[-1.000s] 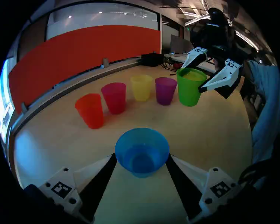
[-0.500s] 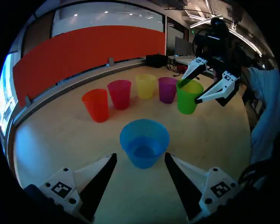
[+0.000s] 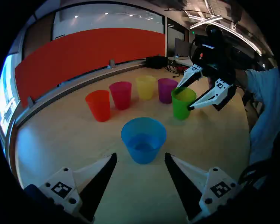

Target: Pour water

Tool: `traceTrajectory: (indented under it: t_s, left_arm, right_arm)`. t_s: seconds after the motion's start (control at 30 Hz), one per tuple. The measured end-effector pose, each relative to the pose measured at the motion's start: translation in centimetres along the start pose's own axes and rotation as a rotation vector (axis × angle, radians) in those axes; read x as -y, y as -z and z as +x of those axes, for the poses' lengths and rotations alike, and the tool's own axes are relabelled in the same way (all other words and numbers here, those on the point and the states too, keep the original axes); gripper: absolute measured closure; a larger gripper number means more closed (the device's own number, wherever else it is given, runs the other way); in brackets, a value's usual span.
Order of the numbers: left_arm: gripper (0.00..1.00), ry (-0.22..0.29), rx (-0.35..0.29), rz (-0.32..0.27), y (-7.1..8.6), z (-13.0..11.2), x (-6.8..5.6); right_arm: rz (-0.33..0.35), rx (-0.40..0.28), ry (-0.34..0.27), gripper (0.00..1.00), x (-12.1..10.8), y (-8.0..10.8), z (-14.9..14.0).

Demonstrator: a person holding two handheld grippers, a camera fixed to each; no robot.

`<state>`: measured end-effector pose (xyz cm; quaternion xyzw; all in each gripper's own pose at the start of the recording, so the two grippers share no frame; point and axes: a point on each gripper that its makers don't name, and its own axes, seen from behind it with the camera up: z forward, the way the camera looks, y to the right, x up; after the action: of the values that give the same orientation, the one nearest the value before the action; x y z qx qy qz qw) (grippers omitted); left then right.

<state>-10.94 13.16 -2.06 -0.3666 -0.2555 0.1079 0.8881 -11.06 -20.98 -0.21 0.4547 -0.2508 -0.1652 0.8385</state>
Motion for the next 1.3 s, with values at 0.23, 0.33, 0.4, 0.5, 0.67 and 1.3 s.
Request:
traceTrajectory:
  t_s: [0.23,0.33,0.4,0.5,0.67,1.3]
  left_arm:
    - [0.05,-0.005,-0.006,-0.001,0.2,0.1,-0.1]
    - [0.05,-0.005,-0.004,0.0,0.2,0.1,-0.2]
    - [0.05,-0.006,-0.003,0.001,0.2,0.1,-0.2]
    - [0.05,-0.01,-0.003,0.001,0.3,0.1,-0.3]
    - [0.04,-0.015,0.0,-0.006,0.3,0.1,-0.7]
    - [0.04,0.0,-0.009,0.029,1.3,-0.1,-0.5]
  right_arm:
    - [-0.008,-0.001,0.001,0.07,0.0,-0.2,-0.3]
    - [-0.01,-0.003,-0.004,0.07,0.0,0.0,-0.4]
    - [-0.012,-0.003,-0.006,0.07,0.0,0.1,-0.6]
    - [-0.016,0.001,-0.005,0.07,-0.1,0.3,-1.0]
    - [-0.021,0.011,-0.007,0.07,-0.1,0.5,-1.7]
    - [-0.064,-0.008,-0.038,0.0,-0.4,3.0,-2.6]
